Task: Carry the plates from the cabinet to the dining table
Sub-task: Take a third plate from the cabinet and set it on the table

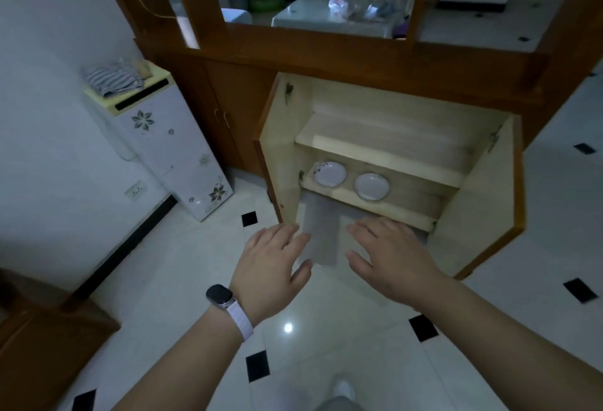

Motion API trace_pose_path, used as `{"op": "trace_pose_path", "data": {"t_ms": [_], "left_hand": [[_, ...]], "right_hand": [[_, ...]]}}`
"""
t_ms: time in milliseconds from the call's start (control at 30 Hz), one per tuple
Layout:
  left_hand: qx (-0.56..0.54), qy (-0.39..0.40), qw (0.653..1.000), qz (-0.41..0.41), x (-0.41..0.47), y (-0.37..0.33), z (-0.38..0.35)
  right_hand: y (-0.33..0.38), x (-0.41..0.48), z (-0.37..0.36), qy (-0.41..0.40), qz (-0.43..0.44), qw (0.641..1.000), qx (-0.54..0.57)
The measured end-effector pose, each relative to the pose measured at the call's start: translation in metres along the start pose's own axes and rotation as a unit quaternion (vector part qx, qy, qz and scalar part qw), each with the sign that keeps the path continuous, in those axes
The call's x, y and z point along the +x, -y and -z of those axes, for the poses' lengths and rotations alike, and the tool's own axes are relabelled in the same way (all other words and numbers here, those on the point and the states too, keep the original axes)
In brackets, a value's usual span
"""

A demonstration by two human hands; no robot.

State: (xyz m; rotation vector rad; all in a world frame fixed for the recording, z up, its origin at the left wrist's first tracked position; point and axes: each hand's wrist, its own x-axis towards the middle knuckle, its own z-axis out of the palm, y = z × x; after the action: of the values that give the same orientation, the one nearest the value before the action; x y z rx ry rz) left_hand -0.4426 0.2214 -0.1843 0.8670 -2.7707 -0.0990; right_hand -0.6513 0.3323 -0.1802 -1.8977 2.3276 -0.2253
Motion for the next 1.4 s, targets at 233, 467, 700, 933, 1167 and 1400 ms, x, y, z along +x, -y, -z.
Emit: {"op": "trace_pose_path", "data": {"t_ms": [233,467,700,933,1167,1400], "left_hand": [[0.01,0.017,0.997,-0.068,0.09,-0.001,-0.018],[-0.003,0.024,0.991,-0.133,0.17,0.011,-0.053],[-0.043,0.065,0.981,-0.179,0.272,0.053,-0.092],[-0.091,0.036,0.974,-0.203,0.362,0.108,-0.129],[-0.11,0.088,0.966,-0.215,0.416,0.131,-0.17],[-0.104,0.163,0.958,-0.213,0.448,0.129,-0.205]], "right_hand": [[-0.054,0.028,0.014,-0.014,-0.072,0.997,0.015],[-0.094,0.063,0.006,-0.067,-0.133,0.989,0.015],[-0.119,0.13,-0.01,-0.055,-0.188,0.981,0.0],[-0.13,0.23,-0.019,-0.033,-0.245,0.969,-0.005],[-0.138,0.294,-0.028,-0.041,-0.295,0.954,-0.001],[-0.172,0.303,-0.047,-0.022,-0.324,0.946,0.012]]}}
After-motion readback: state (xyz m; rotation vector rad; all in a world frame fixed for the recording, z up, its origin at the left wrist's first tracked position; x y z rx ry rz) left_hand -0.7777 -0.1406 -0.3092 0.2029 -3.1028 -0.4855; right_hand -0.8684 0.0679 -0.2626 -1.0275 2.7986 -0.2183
